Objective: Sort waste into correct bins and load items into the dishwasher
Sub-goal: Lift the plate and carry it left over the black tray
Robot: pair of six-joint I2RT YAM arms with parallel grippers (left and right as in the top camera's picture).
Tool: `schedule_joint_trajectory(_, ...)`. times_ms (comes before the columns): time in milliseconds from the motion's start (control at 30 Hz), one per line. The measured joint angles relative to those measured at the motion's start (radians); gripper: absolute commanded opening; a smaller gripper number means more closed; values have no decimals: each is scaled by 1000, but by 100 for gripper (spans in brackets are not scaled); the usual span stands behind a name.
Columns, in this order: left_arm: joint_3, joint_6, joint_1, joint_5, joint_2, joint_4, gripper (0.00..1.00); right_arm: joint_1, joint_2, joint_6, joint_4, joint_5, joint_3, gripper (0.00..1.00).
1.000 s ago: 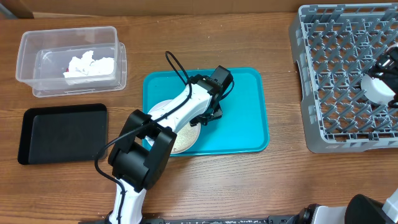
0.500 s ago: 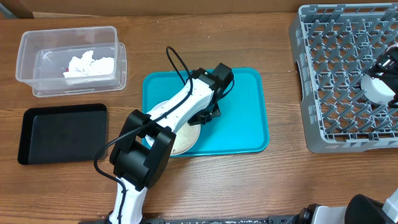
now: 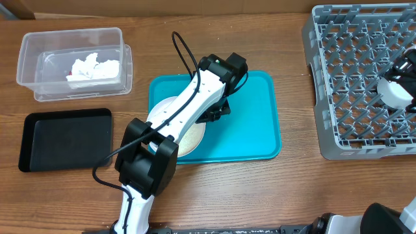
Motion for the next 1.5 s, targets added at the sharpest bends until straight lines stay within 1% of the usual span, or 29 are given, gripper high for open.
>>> schedule_joint_trajectory(167, 5, 0, 2, -2, 0, -42, 5, 0, 0, 0, 0, 0, 0, 100)
schedule_joint_trajectory(333, 61, 1, 29, -5, 2, -144, 4, 0, 0, 0, 0, 0, 0, 100)
schedule_joint_trajectory(467, 148, 8, 96, -9, 2, -234, 4, 0, 0, 0, 0, 0, 0, 100)
schedule_joint_trajectory(633, 254, 46, 220, -9, 2, -289, 4, 0, 0, 0, 0, 0, 0, 100)
schedule_joint_trajectory(767, 292, 80, 331, 0, 2, -290, 4, 0, 0, 0, 0, 0, 0, 100)
schedule_joint_trajectory(1033, 294, 119, 563, 68, 2, -275, 4, 0, 0, 0, 0, 0, 0, 100)
schedule_joint_trajectory(1133, 294, 151, 638, 99, 2, -264, 4, 0, 0, 0, 0, 0, 0, 100)
schedule_joint_trajectory(1500, 294, 326, 839, 327, 2, -216, 4, 0, 0, 0, 0, 0, 0, 100)
